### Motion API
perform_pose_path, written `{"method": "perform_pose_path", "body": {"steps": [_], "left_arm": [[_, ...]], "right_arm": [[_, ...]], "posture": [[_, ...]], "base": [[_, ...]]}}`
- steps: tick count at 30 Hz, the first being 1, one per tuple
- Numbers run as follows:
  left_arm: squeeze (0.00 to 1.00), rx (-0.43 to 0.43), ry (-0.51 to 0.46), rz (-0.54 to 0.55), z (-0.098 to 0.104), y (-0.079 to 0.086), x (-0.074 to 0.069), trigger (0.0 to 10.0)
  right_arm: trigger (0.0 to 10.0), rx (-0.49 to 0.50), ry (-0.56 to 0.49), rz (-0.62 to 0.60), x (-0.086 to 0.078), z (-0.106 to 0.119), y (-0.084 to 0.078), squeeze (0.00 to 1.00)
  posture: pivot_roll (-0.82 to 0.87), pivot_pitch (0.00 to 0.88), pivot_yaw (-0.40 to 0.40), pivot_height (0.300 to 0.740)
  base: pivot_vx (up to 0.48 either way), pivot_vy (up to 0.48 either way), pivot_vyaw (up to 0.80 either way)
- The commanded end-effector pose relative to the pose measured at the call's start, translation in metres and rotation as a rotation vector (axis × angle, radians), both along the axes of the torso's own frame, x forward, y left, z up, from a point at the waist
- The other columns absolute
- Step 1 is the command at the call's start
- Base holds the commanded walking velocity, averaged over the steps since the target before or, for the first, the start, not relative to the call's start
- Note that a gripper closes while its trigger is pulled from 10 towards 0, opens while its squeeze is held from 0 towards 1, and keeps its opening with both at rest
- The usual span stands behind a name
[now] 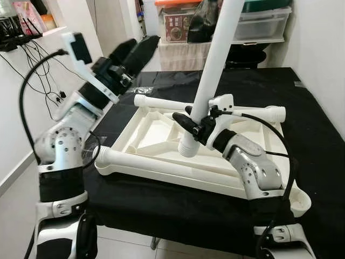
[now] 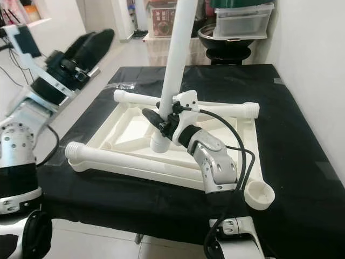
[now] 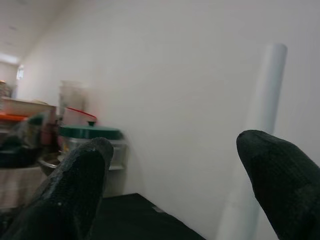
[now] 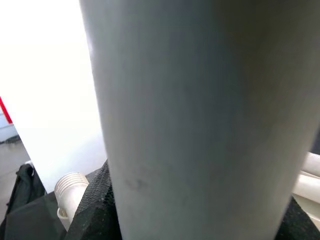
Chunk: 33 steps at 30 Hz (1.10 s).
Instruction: Building children table
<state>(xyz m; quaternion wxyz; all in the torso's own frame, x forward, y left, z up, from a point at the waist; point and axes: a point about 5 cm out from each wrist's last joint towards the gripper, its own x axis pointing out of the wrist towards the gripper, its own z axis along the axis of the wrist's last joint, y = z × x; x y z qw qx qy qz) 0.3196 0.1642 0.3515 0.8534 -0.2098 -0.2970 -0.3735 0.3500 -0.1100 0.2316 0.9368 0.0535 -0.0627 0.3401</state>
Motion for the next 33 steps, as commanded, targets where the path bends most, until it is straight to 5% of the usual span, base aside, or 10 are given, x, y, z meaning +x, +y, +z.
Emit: {"method": "perform_pose_path", "body": {"steps": [1,2,6,7,14,22,25,33], "left_arm": [[1.00,-0.040,0.015,0.139,0.001,0.028,-0.002,10.0],[0.00,-0.062,0.024,0.195,0.002,0.041,-0.003,10.0],[0.00,-0.087,0.032,0.264,0.001,0.058,-0.008,10.0],[0.00,-0.099,0.040,0.286,-0.002,0.062,-0.010,10.0],[0.00,-0.082,0.097,0.422,-0.027,0.059,-0.013,10.0],[0.00,0.066,0.314,0.488,-0.096,0.031,-0.007,10.0],[0.00,0.086,0.405,0.383,-0.126,0.001,-0.014,10.0],[0.00,0.169,0.417,0.196,-0.140,-0.036,-0.027,10.0]], "right_arm": [[0.0,0.023,-0.006,-0.013,0.001,0.004,-0.004,0.00],[0.0,0.029,-0.006,-0.036,0.002,0.005,-0.010,0.00],[0.0,0.050,-0.001,-0.086,0.004,0.006,-0.022,0.00],[10.0,0.069,0.003,-0.119,0.006,0.007,-0.027,0.00],[10.0,0.134,-0.001,-0.187,0.005,0.006,-0.039,0.00],[10.0,0.147,-0.051,-0.245,-0.002,0.000,-0.041,0.00],[10.0,0.203,-0.072,-0.192,-0.011,-0.003,-0.038,0.00],[10.0,0.171,-0.051,-0.132,-0.016,-0.013,-0.030,0.00]], "posture": [[-0.11,0.059,0.057,0.740],[-0.11,0.056,0.053,0.740],[-0.11,0.054,0.051,0.740],[-0.11,0.052,0.050,0.740],[-0.11,0.047,0.041,0.740],[-0.10,0.050,0.052,0.740],[-0.08,0.056,0.060,0.740],[-0.08,0.067,0.067,0.740]], "base": [[0.000,0.000,0.00],[0.000,0.000,0.00],[0.000,0.000,0.00],[0.000,0.000,0.00],[0.000,0.000,0.00],[0.000,0.000,0.00],[0.000,0.000,0.00],[0.000,-0.118,0.00]]}}
